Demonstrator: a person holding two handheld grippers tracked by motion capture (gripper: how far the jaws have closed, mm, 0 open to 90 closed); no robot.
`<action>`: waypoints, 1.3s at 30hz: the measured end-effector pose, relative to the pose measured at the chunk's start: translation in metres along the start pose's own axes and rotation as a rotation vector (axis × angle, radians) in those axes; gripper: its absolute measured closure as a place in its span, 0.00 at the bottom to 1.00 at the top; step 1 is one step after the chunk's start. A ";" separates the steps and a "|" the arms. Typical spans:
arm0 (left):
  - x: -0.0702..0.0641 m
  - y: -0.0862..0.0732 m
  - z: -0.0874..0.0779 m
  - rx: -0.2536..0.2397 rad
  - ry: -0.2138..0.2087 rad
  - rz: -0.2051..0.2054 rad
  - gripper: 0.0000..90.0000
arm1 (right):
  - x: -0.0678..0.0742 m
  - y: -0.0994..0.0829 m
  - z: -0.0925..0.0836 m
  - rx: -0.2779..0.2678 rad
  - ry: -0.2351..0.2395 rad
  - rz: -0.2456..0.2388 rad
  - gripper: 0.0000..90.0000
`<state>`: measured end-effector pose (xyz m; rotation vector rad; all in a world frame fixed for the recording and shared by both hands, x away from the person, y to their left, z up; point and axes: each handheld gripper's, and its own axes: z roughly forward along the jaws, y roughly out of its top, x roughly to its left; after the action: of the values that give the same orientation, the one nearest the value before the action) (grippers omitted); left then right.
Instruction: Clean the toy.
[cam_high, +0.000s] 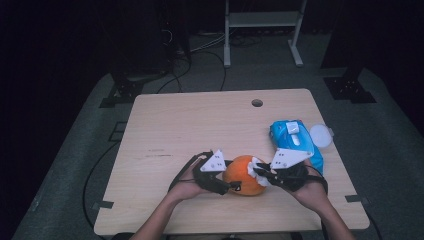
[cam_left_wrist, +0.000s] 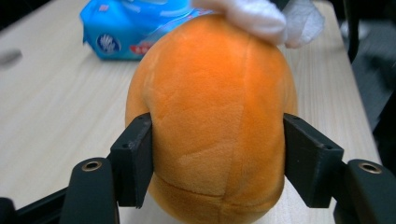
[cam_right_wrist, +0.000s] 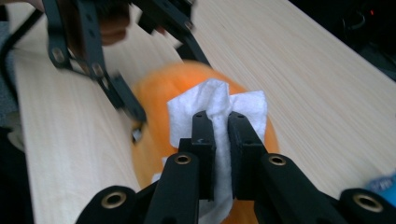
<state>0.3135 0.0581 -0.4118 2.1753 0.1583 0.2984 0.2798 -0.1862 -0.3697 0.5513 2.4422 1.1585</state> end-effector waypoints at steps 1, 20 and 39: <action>-0.005 0.004 0.001 0.011 0.006 0.046 0.37 | 0.003 0.003 0.000 -0.005 0.006 -0.014 0.91; -0.014 0.009 0.007 -0.006 -0.019 0.038 0.41 | 0.029 0.012 0.012 -0.020 0.074 -0.069 0.91; 0.003 -0.001 0.002 -0.095 -0.091 -0.122 0.23 | 0.002 -0.006 -0.002 -0.017 0.028 0.011 0.91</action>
<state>0.3172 0.0579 -0.4134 2.0713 0.2199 0.1344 0.2762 -0.1896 -0.3738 0.5475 2.4534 1.1984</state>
